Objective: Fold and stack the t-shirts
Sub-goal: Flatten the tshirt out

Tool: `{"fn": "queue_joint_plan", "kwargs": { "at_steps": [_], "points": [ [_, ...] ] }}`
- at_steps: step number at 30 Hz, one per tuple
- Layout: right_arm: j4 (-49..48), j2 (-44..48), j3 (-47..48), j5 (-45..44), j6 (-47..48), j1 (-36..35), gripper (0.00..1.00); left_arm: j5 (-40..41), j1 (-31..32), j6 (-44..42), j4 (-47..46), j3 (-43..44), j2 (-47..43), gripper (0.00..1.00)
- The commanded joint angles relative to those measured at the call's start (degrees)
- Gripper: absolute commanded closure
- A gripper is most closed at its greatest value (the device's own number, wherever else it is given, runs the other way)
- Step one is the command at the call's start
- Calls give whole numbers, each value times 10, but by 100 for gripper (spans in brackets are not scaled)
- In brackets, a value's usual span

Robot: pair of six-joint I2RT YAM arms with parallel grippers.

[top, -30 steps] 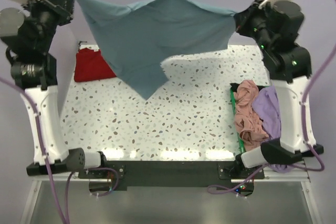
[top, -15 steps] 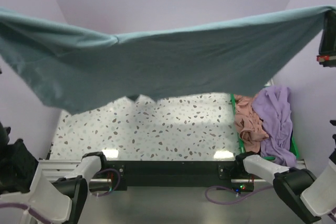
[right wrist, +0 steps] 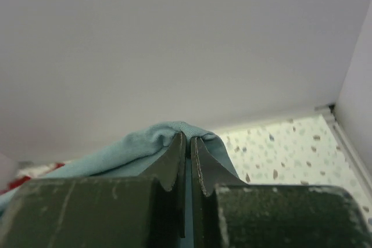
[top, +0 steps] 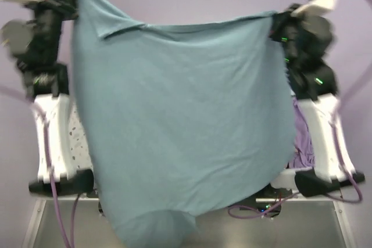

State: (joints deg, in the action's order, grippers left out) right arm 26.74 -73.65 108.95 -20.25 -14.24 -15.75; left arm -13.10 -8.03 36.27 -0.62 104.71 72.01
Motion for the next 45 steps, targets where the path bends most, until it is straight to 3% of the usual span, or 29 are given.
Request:
{"fn": "queue_joint_plan", "kwargs": {
  "at_steps": [1, 2, 3, 4, 5, 7, 9, 11, 21, 25, 30, 41, 45],
  "points": [
    [-55, -118, -96, -19, 1, 22, 100, -83, 20, -31, 43, -105, 151, 88],
    [-67, -137, -123, 5, -6, 29, 100, -90, 24, -39, 37, -122, 168, 61],
    [-75, -158, -128, 13, -12, 36, 95, -92, 32, -47, 28, -155, 183, 45],
    [-72, -208, -127, 28, -23, 50, 65, -92, 35, -52, 20, -173, 200, 31],
    [-58, -231, -114, 49, -25, 55, 48, -86, 40, -61, 18, -188, 206, 2],
    [-27, -305, -83, 60, -25, 59, 15, -69, 49, -88, 48, -204, 220, 0],
    [11, -334, -45, 78, -25, 60, 9, -61, 50, -109, 73, -222, 206, 0],
    [2, -326, -70, 92, -25, 60, 2, -48, 54, -119, 67, -254, 177, 0],
    [-18, -199, -260, 192, -61, 6, 1, -25, 69, -138, 158, -450, -5, 0],
    [-6, -151, -323, 201, -82, -47, 1, -8, 69, -133, 209, -499, -44, 0],
    [-2, -105, -420, 223, -119, -59, 1, 22, 70, -126, 257, -559, -92, 0],
    [5, -28, -572, 214, -129, -60, 2, 77, 100, -96, 284, -680, -170, 0],
    [-2, -24, -596, 212, -134, -60, 2, 86, 108, -89, 267, -683, -169, 0]
  ]
}}
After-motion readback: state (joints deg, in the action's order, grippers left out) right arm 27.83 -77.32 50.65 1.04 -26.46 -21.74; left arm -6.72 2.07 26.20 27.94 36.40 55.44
